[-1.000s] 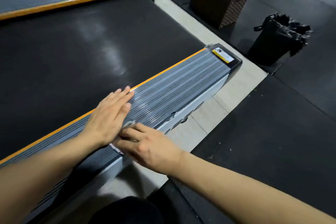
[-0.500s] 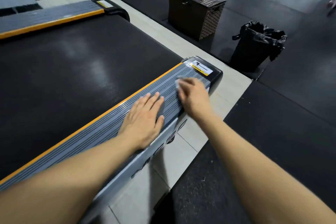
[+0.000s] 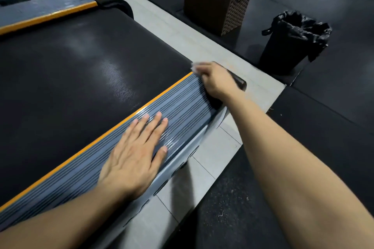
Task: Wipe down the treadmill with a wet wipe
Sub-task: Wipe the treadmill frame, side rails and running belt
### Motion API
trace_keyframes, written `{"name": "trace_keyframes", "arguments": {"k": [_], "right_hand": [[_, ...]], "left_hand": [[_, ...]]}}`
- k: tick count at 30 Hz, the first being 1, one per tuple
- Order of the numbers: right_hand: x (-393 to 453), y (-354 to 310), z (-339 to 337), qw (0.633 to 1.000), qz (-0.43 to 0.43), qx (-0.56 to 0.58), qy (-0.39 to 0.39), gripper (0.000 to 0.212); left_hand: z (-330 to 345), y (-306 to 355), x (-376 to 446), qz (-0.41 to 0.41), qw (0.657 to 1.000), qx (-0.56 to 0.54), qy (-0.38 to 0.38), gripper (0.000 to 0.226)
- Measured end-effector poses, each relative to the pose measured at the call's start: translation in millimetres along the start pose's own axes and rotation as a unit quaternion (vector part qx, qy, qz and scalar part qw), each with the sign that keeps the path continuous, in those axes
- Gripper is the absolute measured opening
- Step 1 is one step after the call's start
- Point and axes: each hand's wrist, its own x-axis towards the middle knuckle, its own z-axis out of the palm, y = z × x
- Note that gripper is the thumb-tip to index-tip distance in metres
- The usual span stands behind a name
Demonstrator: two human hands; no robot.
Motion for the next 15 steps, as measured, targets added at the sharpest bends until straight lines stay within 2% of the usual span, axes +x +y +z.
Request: {"name": "trace_keyframes", "arguments": {"k": [2,3,6,8,9,13,14,15], "right_hand": [[2,-1,3,0.999,-0.051,-0.01,-0.011,0.044],[7,7,-1,1.0,-0.022,-0.003,-0.001,0.044],[20,48,-15,0.98,0.192,0.022,0.039,0.044],[13,54,-16,0.968,0.239,0.045,0.056,0.043],[3,46,-13,0.972,0.217,0.053,0.07,0.041],[-69,17,5,0.993,0.026,0.036,0.105,0.043],[-76,22,3,0.992,0.015,0.03,0.118,0.044],[-75,28,-2,0.989,0.041,0.038,0.138,0.042]], "left_hand": [[-1,0,1,0.0,1.0,0.008,0.004,0.062],[-1,0,1,0.0,1.0,0.007,0.006,0.061],[1,0,2,0.005,1.0,0.007,0.011,0.061],[3,-2,3,0.004,1.0,0.011,0.011,0.061],[3,-3,3,0.005,1.0,0.013,0.007,0.061],[2,-1,0,0.001,1.0,0.022,0.001,0.061],[2,-1,0,0.002,1.0,0.022,0.002,0.061],[2,-1,0,0.004,1.0,0.021,0.002,0.062]]}}
